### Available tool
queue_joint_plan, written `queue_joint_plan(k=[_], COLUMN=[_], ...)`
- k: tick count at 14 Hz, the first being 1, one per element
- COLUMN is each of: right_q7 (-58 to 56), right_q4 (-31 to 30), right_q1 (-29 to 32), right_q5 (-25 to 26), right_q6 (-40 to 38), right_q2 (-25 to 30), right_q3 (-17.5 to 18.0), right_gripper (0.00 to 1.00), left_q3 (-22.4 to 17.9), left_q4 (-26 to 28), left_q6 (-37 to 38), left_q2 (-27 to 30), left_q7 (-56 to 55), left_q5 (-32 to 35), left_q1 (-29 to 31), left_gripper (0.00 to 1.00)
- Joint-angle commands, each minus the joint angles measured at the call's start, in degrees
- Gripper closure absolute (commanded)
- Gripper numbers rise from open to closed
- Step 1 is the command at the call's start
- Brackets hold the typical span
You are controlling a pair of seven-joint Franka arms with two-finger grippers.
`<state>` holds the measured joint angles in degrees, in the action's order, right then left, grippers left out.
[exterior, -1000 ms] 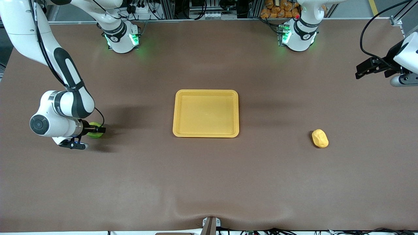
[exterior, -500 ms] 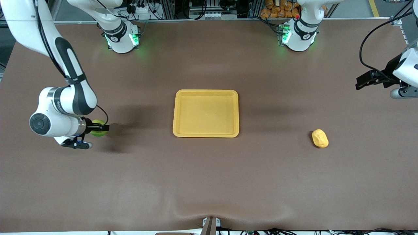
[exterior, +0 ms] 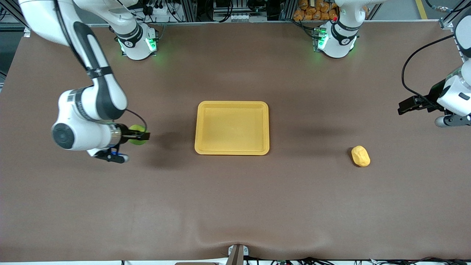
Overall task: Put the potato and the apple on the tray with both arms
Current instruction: 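Carry the apple onto the tray while the left gripper reaches the potato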
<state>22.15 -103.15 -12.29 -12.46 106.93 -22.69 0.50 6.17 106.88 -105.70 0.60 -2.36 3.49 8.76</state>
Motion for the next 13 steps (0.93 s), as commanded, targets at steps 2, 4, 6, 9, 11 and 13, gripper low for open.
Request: queue_joint_plan(k=[2,4,6,9,11,13], right_q7=[19.7,28.6,33.0,36.6,40.1,41.1], right_q4=[2.7,5.3,7.1,7.2,9.1,10.0], right_q1=[-14.1,-19.2,-23.3,-27.1,-28.4,-28.5], right_q5=[0.9,3.7,3.8,4.5,8.9,9.9], right_q6=[-0.1,1.8,4.9,8.3,8.3,8.5], right_q2=[-0.1,-3.0,-7.1,-10.8,-13.6,-15.1], right_q3=[-0.8,-0.8,-0.9,-0.9,-0.9,-0.9], right_gripper=[0.34,0.33,0.33,0.34,0.34,0.34], left_q3=[0.1,0.1,0.1,0.2,0.2,0.2], left_q4=[5.0,5.0,4.9,4.9,4.8,4.5], left_q6=[-6.6,-8.0,-8.8,-11.0,-13.1,-15.7], left_q2=[-0.5,-2.5,-4.6,-8.1,-10.2,-12.9], left_q7=[-3.2,-6.2,-10.9,-14.9,-15.2,-16.4], left_q5=[-1.0,-1.0,-1.0,-1.0,-1.1,-1.1], left_q1=[0.2,0.1,0.0,0.0,0.0,0.1], left_gripper=[0.0,0.0,0.0,0.0,0.0,0.0])
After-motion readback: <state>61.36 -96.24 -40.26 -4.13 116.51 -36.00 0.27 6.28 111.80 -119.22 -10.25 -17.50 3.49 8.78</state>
